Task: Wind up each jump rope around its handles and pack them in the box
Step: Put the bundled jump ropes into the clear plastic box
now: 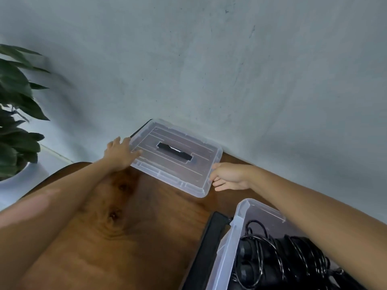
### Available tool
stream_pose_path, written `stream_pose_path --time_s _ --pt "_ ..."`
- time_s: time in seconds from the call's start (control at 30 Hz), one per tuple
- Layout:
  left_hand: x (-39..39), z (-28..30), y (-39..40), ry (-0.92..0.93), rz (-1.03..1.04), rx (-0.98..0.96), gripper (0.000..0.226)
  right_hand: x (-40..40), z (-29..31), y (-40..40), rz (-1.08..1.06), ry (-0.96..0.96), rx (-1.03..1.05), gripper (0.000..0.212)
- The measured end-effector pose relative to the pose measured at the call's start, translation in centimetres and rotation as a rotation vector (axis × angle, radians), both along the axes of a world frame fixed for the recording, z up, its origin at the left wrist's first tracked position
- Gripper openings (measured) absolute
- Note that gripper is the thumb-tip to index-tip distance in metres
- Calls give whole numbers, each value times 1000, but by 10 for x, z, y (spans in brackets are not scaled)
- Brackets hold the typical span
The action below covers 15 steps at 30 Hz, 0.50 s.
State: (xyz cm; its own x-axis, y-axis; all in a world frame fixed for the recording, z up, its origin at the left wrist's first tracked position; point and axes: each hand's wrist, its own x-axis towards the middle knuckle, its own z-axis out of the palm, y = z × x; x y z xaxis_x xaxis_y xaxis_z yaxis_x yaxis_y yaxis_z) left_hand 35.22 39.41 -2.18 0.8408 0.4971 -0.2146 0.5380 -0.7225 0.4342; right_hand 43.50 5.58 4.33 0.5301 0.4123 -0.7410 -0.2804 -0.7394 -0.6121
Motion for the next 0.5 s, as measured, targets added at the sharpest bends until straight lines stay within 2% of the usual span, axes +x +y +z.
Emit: stream_pose_path --time_s 0.23,0.5 --pt "4 -3 -2 -98 19 -147 61 -3 1 8 -31 -31 -25 78" --pt "5 16 -4 -157 12 -132 57 -18 30 1 -165 -171 33 64"
